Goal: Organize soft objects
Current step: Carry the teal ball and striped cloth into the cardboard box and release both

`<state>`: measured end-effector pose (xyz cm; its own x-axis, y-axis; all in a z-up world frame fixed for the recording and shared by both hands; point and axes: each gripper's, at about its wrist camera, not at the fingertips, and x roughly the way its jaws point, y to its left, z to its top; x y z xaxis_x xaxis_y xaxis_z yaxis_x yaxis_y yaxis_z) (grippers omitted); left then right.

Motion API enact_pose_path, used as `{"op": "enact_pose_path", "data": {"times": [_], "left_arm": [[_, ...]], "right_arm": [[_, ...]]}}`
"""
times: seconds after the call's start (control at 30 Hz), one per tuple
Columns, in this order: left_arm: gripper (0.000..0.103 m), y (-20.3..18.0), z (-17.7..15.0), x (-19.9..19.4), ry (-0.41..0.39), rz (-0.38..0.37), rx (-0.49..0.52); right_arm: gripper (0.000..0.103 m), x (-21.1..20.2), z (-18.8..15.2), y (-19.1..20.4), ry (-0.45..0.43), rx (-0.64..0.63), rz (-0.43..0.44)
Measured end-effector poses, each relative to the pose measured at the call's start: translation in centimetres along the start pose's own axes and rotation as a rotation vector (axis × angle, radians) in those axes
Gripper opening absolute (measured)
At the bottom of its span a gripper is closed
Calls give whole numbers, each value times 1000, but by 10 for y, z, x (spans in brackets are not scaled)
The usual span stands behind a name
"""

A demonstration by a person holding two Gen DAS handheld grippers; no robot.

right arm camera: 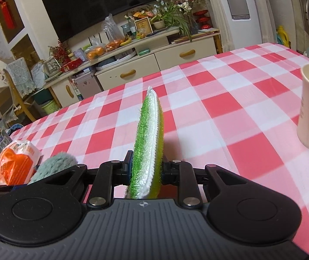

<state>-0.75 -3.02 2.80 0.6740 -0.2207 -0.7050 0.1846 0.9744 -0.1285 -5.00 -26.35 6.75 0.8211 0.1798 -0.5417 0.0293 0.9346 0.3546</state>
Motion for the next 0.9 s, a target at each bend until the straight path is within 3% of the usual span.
{"op": "enact_pose_path", "data": {"times": [0.4, 0.9], "left_arm": [[64, 16, -32, -29, -15, -65, -49], [64, 40, -37, -58, -30, -173, -96]], "right_arm": [[26, -43, -31, 12, 4, -8, -28], [26, -85, -54, 35, -1, -36, -67]]}}
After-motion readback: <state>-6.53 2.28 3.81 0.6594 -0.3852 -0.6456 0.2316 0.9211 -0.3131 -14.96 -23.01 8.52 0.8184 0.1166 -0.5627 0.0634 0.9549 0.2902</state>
